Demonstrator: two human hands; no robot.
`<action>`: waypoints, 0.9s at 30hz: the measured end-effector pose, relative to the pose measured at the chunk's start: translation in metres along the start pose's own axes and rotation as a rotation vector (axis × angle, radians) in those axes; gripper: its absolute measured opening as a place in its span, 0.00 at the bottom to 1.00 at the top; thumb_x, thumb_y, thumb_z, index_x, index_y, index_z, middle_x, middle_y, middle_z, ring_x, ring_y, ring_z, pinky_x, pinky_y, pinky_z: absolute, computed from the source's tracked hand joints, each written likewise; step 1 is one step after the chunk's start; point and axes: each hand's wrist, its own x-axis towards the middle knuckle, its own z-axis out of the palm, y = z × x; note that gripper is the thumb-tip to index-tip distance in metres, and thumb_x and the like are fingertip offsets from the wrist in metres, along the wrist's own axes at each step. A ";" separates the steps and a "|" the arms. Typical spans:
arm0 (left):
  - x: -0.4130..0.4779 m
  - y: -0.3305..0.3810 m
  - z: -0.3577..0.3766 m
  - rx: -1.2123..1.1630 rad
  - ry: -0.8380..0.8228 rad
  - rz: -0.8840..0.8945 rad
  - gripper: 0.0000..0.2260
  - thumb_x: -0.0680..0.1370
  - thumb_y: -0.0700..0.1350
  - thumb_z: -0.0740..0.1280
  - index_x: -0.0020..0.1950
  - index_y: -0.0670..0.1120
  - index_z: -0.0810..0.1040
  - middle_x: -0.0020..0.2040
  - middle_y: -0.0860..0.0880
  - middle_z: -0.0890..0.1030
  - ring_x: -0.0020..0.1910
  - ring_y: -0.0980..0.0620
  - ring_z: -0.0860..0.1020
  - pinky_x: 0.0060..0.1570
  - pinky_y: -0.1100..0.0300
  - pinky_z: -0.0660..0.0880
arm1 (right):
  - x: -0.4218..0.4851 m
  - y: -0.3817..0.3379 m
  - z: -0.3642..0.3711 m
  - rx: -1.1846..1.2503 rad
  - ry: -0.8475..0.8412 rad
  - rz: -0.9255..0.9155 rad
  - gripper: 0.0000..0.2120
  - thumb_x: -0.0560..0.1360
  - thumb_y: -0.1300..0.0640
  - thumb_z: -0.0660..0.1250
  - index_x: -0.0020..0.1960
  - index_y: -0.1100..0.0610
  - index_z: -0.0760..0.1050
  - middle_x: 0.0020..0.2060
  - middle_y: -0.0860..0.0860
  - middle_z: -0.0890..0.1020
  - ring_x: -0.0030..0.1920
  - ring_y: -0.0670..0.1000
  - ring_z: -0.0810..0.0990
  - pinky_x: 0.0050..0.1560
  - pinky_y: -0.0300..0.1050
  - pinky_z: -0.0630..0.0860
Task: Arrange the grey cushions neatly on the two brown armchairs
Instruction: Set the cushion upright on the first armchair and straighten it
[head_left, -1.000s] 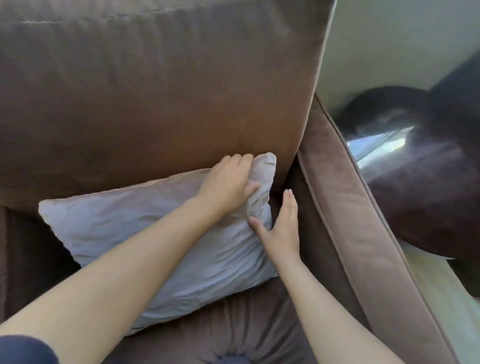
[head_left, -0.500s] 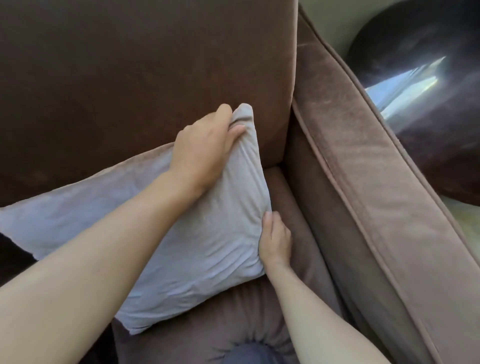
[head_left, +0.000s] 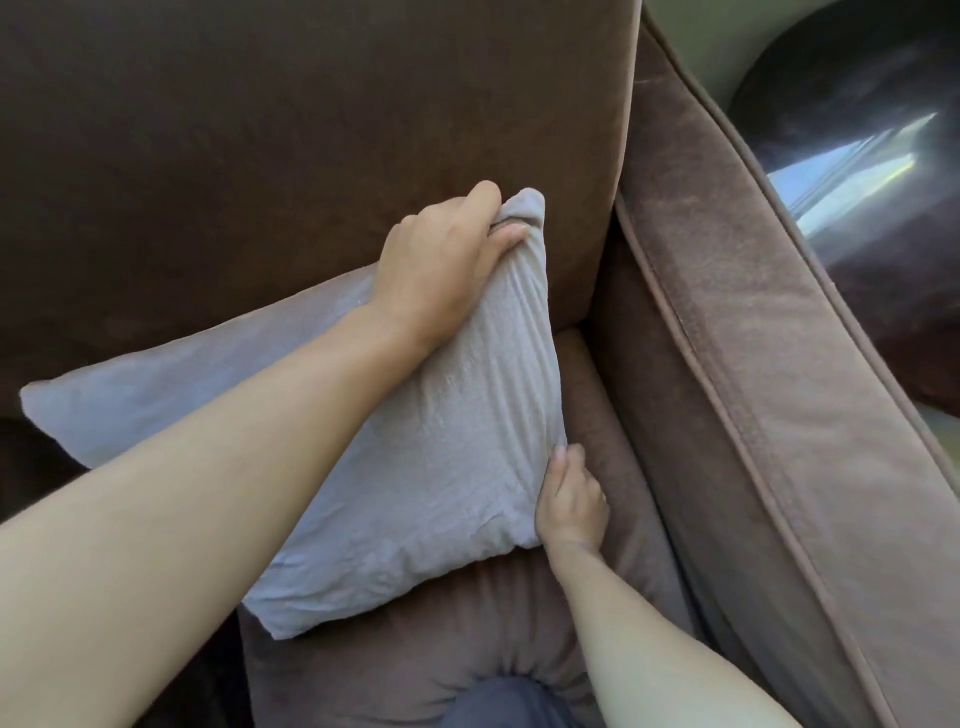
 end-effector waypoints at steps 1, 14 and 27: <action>0.000 0.000 0.000 0.012 -0.017 -0.013 0.15 0.83 0.56 0.58 0.46 0.46 0.66 0.38 0.51 0.72 0.41 0.40 0.77 0.41 0.45 0.73 | 0.001 0.005 -0.004 -0.072 -0.050 -0.009 0.24 0.81 0.41 0.42 0.49 0.58 0.67 0.45 0.61 0.83 0.46 0.66 0.81 0.43 0.55 0.72; -0.081 -0.046 -0.035 0.092 -0.091 -0.003 0.32 0.78 0.64 0.57 0.72 0.42 0.68 0.62 0.44 0.77 0.55 0.41 0.77 0.53 0.44 0.73 | -0.008 -0.085 -0.078 0.289 0.052 -0.293 0.32 0.77 0.43 0.63 0.76 0.54 0.57 0.73 0.50 0.63 0.72 0.50 0.65 0.68 0.46 0.68; -0.163 -0.138 -0.075 0.342 -0.145 -0.122 0.38 0.75 0.73 0.54 0.66 0.42 0.74 0.53 0.45 0.79 0.51 0.43 0.77 0.56 0.45 0.69 | -0.017 -0.077 -0.099 -0.073 -0.259 -0.196 0.61 0.64 0.31 0.70 0.80 0.53 0.37 0.80 0.53 0.47 0.78 0.56 0.54 0.73 0.59 0.65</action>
